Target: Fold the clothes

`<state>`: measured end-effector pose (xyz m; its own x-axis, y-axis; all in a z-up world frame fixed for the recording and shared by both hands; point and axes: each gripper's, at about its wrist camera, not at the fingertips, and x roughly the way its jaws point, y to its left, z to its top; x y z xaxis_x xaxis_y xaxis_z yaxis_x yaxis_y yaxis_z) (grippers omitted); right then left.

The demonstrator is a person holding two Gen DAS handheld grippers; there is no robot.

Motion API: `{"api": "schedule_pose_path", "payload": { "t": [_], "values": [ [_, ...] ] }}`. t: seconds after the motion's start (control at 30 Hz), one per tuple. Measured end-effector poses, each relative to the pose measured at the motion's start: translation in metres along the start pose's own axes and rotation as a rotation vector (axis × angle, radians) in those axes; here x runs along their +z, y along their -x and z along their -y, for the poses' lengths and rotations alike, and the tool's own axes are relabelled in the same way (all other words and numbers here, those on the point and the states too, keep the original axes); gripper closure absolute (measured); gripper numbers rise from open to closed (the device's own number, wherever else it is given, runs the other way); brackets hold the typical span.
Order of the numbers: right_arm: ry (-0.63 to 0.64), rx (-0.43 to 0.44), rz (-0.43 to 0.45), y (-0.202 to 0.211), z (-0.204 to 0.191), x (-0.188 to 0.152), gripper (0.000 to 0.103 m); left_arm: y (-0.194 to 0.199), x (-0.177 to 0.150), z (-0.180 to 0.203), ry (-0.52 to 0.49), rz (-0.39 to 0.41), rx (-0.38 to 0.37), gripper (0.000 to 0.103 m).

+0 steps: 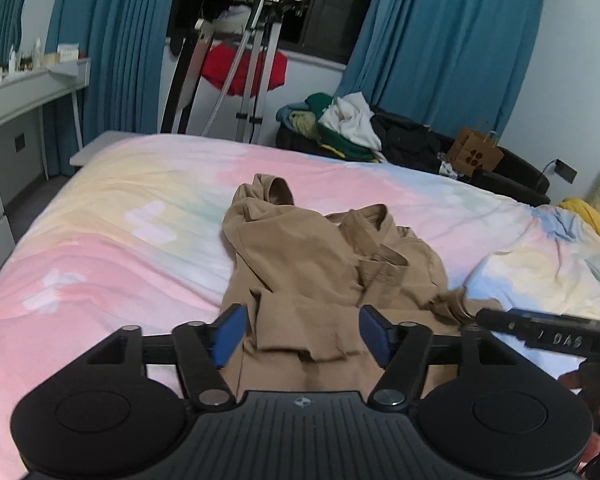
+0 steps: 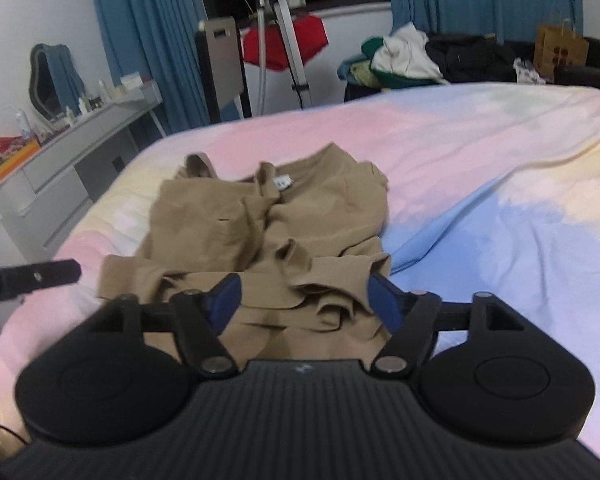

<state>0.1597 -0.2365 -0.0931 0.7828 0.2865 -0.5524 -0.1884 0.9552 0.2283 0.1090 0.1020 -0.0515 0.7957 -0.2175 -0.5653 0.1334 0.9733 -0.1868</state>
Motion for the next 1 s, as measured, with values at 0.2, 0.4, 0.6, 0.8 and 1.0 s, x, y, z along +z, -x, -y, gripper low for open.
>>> {"api": "schedule_pose_path", "payload": {
  "t": [0.2,0.4,0.6,0.8,1.0],
  "values": [
    [0.024,0.006,0.083,0.057,-0.014,-0.009,0.026,0.047,-0.018,0.021,-0.065,0.057,-0.015,0.010],
    [0.015,-0.004,0.145,0.097,-0.022,-0.026,0.024,0.076,-0.041,0.029,-0.091,0.076,-0.002,0.006],
    [0.046,-0.009,0.166,0.102,-0.031,-0.032,0.022,0.082,-0.042,0.028,-0.092,0.100,0.004,0.005],
    [0.026,-0.016,0.135,0.087,-0.028,-0.033,0.022,0.067,-0.040,0.015,-0.027,0.038,0.001,0.005],
    [-0.041,0.023,0.060,0.072,-0.021,-0.036,0.022,0.041,-0.044,-0.002,0.109,-0.108,-0.029,0.005]
  ]
}}
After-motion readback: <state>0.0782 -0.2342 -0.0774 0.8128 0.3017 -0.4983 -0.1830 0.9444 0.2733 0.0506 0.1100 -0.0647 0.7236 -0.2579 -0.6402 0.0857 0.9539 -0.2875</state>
